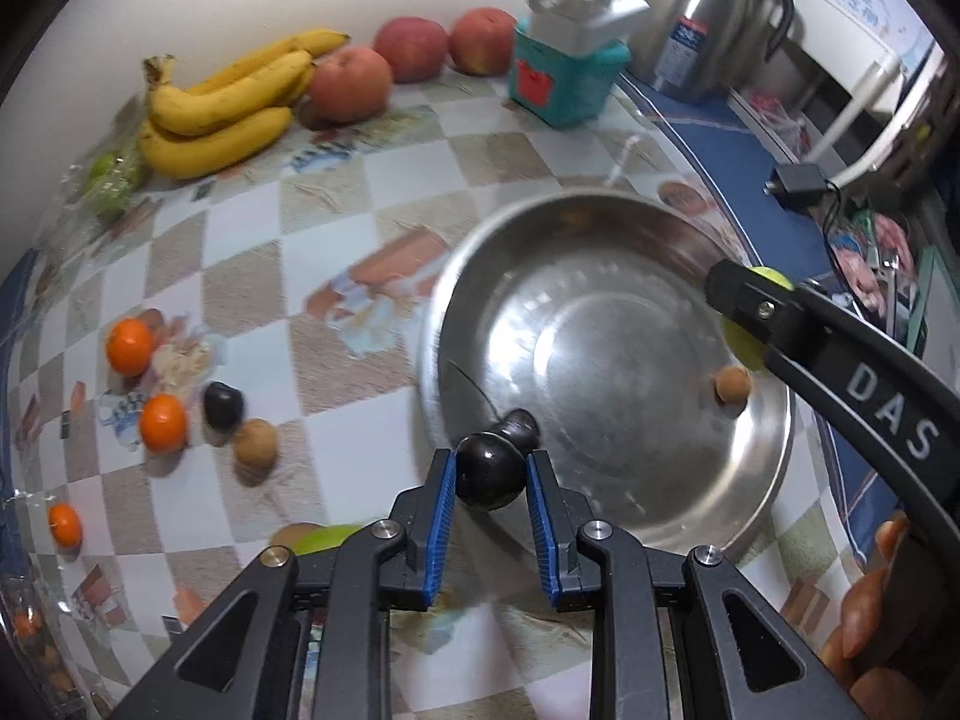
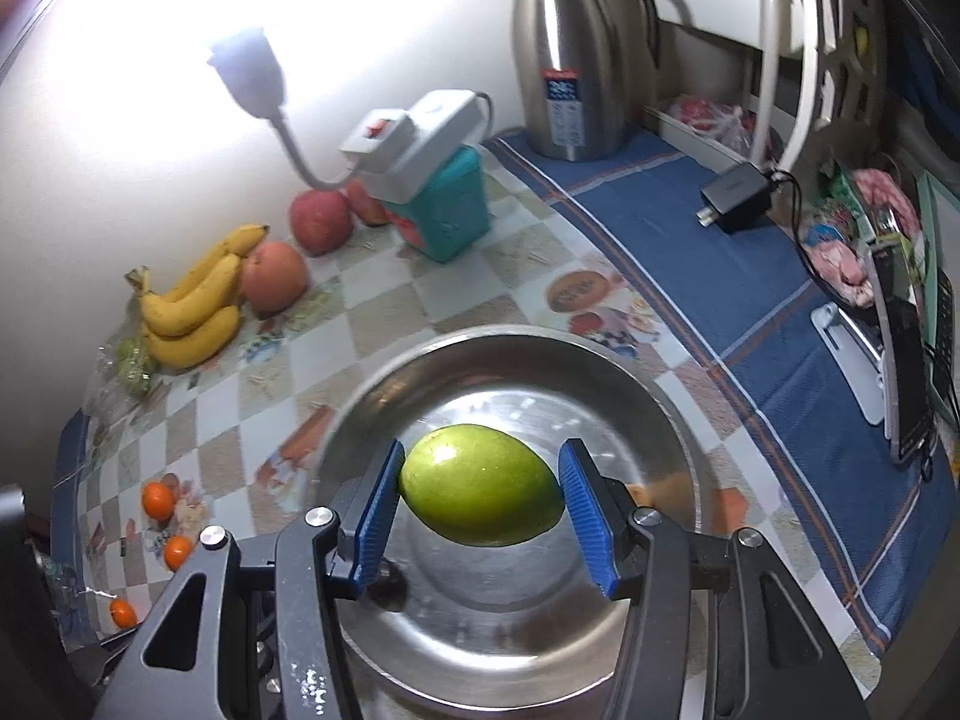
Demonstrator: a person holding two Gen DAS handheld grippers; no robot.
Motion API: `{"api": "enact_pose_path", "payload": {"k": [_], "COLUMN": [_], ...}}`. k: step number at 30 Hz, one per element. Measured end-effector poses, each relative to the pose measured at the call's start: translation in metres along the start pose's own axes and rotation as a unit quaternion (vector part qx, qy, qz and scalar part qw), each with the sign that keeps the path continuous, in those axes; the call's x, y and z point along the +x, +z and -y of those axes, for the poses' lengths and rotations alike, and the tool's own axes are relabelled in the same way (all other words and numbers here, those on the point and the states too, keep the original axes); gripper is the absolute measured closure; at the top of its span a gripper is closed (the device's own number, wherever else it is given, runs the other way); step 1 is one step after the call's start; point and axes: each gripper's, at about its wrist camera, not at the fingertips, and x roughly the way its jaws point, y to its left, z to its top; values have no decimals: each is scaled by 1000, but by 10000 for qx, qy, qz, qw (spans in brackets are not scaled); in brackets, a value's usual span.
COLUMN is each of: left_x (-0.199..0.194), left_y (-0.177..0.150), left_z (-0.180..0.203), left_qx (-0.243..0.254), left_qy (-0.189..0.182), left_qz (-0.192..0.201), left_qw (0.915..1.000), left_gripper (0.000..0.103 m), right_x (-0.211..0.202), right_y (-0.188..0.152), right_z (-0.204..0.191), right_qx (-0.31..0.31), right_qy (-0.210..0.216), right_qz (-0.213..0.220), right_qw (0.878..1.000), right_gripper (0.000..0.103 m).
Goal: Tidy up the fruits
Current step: 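Move the mango and plum over the basin with both grippers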
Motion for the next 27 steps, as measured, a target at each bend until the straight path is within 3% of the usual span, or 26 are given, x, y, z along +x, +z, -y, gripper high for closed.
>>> {"api": "enact_pose_path", "payload": {"k": [9,27], "left_x": [18,42], "left_y": [-6,-15], "left_z": [21,32], "left_qx": [230,208], "left_qy": [-139,-177], "left_qz": [-302,-621], "left_qw": [9992,9977], "left_gripper": [77,77], "right_x": [26,65], "right_y": [-4,-17], "right_z": [23,19], "right_qx": [156,-270], "right_qy": [-51,-109], "right_qz": [-396,-1039], "right_qw": [9991,9942], "right_gripper": [48,48]}}
